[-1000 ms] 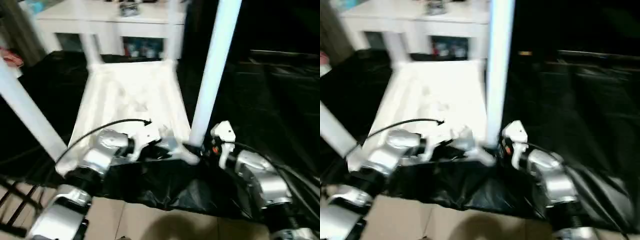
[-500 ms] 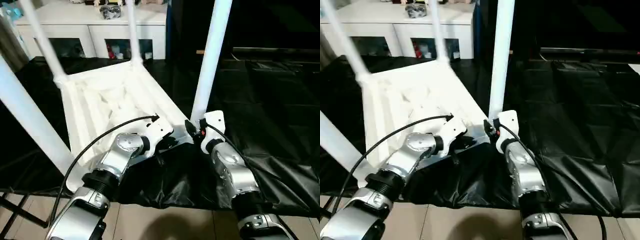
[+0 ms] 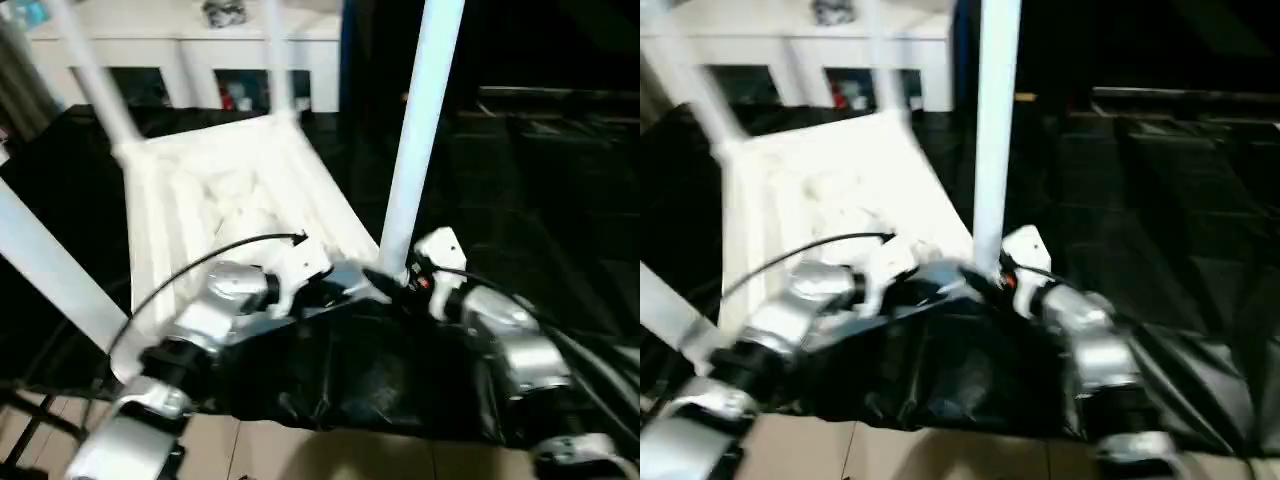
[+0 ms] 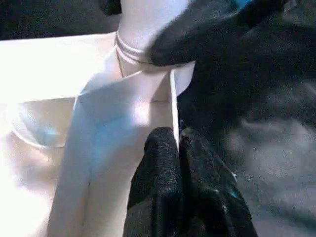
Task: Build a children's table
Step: Rotate leg to tighten
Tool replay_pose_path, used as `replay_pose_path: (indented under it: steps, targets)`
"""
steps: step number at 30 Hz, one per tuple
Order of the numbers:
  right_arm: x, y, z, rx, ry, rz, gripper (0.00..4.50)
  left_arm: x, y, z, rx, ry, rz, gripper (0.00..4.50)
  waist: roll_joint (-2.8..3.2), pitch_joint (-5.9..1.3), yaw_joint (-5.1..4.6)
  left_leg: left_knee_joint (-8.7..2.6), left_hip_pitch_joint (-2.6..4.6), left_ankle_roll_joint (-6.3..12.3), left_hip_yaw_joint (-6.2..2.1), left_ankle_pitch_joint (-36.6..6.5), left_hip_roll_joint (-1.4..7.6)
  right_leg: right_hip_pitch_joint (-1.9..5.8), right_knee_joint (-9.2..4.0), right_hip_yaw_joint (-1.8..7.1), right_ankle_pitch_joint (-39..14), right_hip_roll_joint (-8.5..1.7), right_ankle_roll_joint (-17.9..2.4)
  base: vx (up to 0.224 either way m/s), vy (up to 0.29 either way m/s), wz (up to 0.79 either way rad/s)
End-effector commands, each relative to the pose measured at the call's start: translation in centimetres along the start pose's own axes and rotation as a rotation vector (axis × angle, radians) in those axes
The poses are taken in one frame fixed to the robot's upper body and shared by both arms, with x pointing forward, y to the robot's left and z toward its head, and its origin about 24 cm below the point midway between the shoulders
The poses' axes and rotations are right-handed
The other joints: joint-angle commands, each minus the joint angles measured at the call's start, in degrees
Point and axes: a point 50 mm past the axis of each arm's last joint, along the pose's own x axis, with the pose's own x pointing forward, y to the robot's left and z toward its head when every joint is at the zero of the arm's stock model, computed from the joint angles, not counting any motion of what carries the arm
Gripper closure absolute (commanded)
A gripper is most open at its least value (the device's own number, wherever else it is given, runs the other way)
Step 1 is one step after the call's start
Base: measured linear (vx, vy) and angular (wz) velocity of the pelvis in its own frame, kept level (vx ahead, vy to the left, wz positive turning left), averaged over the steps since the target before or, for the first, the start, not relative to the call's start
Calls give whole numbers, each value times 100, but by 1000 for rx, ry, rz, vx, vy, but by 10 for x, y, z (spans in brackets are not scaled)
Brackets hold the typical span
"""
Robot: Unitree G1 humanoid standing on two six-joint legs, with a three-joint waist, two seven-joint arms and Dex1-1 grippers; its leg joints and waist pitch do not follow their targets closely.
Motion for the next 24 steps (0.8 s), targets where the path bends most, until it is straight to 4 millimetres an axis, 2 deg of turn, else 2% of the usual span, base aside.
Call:
replay_pose_path:
  steps: [1,4,7,12,14,18,21,24]
  targets:
    - [5,21,-12,28,61,216,126,1,-2,17,85,-45,-88,450,-61,-326,85,-279,-37,681,84,-1020,83,340,-282,171,-736,-230,-1489,0,0,0]
    - [-6,20,-11,15,95,328,126,-7,-2,15,84,-40,-146,450,-80,-320,181,-291,20,582,100,-1195,103,307,-297,181,-956,-234,-1477,0,0,0]
    - [-12,20,-9,20,108,405,126,-11,-2,14,83,-36,-184,450,-92,-324,250,-300,37,491,109,-1272,120,294,-271,199,-872,-232,-1519,0,0,0]
    - [-17,25,-9,14,160,531,126,-17,2,14,97,-18,-196,450,-113,-332,288,-286,8,489,107,-1165,108,318,-243,199,-745,-244,-1506,0,0,0]
    - [-17,26,-9,11,175,556,157,-18,3,13,99,-14,-201,450,-99,-338,327,-272,4,503,106,-1035,105,321,-233,202,-683,-251,-1494,0,0,0]
    - [-17,26,-8,9,178,570,180,-20,4,12,99,-7,-209,450,-108,-342,362,-267,5,473,107,-1034,100,322,-240,199,-771,-256,-1457,0,0,0]
    - [-17,27,-6,10,168,592,200,-24,7,11,100,7,-210,450,-144,-338,399,-272,11,444,108,-1044,101,313,-244,200,-857,-248,-1417,0,0,0]
    - [-18,29,-7,17,169,610,216,-26,8,9,93,9,-207,450,-107,-338,403,-277,9,399,98,-1081,106,313,-241,201,-909,-257,-1391,0,0,0]
